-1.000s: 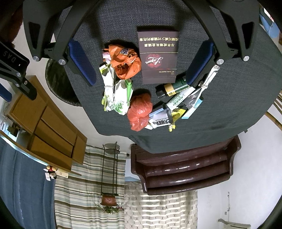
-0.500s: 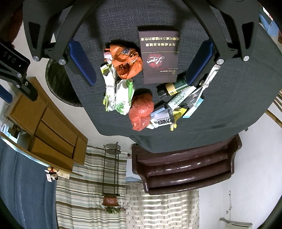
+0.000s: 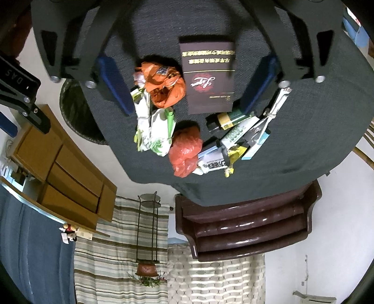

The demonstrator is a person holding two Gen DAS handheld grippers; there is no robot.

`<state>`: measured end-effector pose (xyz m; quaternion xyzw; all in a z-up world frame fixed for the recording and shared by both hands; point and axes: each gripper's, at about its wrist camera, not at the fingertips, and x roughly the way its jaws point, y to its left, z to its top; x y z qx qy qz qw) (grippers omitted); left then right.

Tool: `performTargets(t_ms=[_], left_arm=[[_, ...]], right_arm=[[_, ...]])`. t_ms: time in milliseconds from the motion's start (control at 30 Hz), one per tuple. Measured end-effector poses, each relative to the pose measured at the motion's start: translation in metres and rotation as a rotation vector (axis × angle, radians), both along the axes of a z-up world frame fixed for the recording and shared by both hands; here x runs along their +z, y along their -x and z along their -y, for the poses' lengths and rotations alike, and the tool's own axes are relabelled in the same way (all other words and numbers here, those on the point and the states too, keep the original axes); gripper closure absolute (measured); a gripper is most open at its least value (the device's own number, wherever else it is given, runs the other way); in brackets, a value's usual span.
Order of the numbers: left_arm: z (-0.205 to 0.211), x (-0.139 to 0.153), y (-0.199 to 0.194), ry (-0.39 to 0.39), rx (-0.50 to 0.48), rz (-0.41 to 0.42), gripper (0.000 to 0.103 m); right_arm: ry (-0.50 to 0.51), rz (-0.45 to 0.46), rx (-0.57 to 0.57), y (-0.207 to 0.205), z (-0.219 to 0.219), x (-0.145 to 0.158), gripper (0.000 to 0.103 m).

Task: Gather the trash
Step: 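Grasp the orange plastic bag with the right tool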

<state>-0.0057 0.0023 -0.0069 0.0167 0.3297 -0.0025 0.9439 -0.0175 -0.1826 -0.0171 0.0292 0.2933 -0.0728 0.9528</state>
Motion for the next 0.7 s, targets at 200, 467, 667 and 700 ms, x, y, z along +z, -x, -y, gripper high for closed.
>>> performTargets(t_ms=[200,467,667,700], left_arm=[[-0.020,0.002,0.001,-0.012,0.014,-0.005,0.017],[-0.069,0.003,0.003,-0.024,0.089,-0.006,0.017],[-0.104,0.001,-0.004,-0.020,0.160,-0.033,0.017],[-0.110,0.001,-0.004,-0.022,0.171,-0.034,0.017]], right_arm=[[0.009,-0.025,0.029,0.002,-0.007,-0.011,0.043],[-0.019,-0.085,0.073,0.007,-0.025,-0.019,0.048],[-0.054,-0.095,0.140,0.012,-0.049,-0.015,0.041],[-0.060,-0.091,0.162,0.017,-0.057,-0.013,0.040]])
